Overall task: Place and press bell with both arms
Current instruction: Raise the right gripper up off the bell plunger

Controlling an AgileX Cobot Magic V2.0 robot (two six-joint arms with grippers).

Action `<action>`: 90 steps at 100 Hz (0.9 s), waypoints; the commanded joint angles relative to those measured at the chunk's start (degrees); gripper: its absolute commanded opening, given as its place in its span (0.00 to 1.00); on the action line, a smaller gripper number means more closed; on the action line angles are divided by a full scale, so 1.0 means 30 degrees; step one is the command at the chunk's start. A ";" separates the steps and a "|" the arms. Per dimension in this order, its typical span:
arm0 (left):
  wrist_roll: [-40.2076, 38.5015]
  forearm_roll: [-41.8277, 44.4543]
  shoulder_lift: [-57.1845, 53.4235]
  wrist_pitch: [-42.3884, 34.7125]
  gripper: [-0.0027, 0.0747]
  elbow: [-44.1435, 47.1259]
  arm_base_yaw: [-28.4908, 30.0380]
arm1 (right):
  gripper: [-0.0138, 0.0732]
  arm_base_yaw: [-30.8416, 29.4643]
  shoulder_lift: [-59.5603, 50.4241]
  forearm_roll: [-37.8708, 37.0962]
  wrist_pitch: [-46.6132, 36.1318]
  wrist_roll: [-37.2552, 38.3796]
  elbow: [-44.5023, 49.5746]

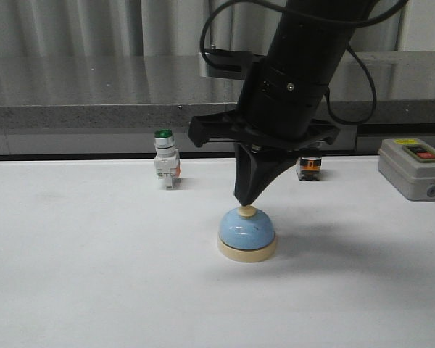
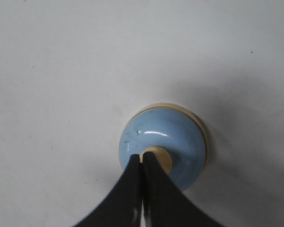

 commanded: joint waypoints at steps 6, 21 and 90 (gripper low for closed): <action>-0.0177 0.0003 -0.0560 -0.1541 0.01 0.0799 0.0058 | 0.09 -0.0030 -0.0921 -0.0427 -0.0415 -0.0211 -0.0620; -0.0177 0.0003 -0.0560 -0.1541 0.01 0.0799 0.0058 | 0.09 -0.0030 -0.0737 -0.0887 -0.0507 -0.0102 -0.0620; -0.0177 0.0003 -0.0560 -0.1541 0.01 0.0799 0.0058 | 0.09 -0.0030 -0.2790 -0.3097 0.0203 0.1997 -0.0636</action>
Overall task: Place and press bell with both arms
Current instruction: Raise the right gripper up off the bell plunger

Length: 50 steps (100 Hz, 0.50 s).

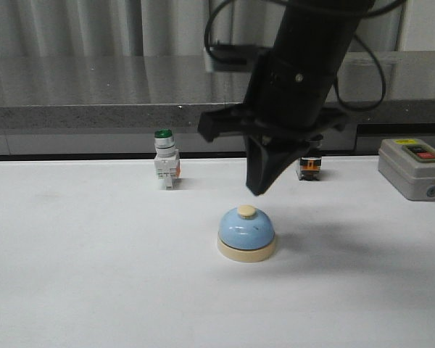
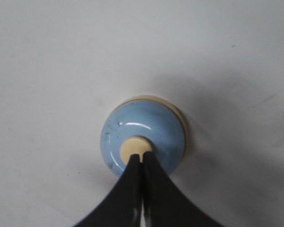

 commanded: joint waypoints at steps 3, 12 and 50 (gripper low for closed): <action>-0.0177 0.0003 -0.0560 -0.1541 0.01 0.0799 0.0058 | 0.09 -0.0030 -0.2527 -0.1810 -0.0318 0.1391 -0.0447; -0.0177 0.0003 -0.0560 -0.1541 0.01 0.0799 0.0058 | 0.09 -0.0111 -0.3693 -0.3331 -0.0293 0.2523 -0.0408; -0.0177 0.0003 -0.0560 -0.1541 0.01 0.0799 0.0058 | 0.09 -0.1863 -0.9575 -0.5006 -0.0530 0.3165 0.1768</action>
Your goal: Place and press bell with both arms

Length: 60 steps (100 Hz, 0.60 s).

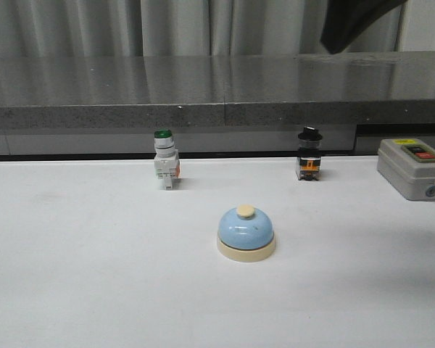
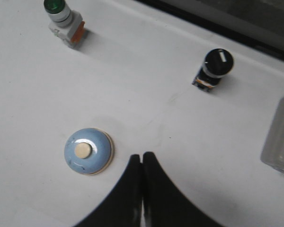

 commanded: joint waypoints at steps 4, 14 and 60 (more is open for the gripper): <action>-0.0177 0.0003 -0.0560 -0.1541 0.01 0.0799 0.0058 | 0.09 -0.1054 -0.2426 -0.0680 -0.0959 0.0064 0.0878; -0.0177 0.0003 -0.0560 -0.1541 0.01 0.0799 0.0058 | 0.09 -0.1938 -0.4262 -0.1008 -0.1467 0.0064 0.2679; -0.0177 0.0003 -0.0560 -0.1541 0.01 0.0799 0.0058 | 0.09 -0.4431 -1.3324 -0.1025 -0.2365 0.0166 0.9984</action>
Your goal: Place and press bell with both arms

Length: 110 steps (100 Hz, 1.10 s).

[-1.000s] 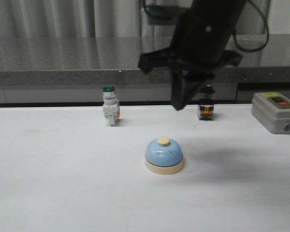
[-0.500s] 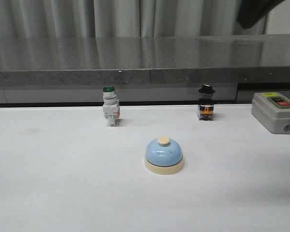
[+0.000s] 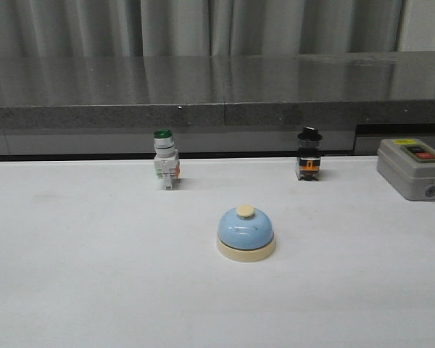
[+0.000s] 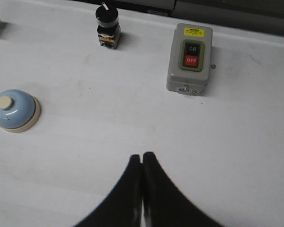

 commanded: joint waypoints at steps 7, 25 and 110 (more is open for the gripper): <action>-0.0177 0.0003 -0.0560 -0.1541 0.01 0.0799 0.0058 | 0.09 -0.0163 -0.3137 -0.0366 -0.1273 0.0107 0.1233; -0.0177 0.0003 -0.0560 -0.1541 0.01 0.0799 0.0058 | 0.09 -0.0163 -0.6511 -0.0366 -0.1236 0.0107 0.2504; -0.0177 0.0003 -0.0560 -0.1541 0.01 0.0799 0.0058 | 0.09 -0.0180 -0.8838 -0.0708 -0.2361 0.0090 0.3320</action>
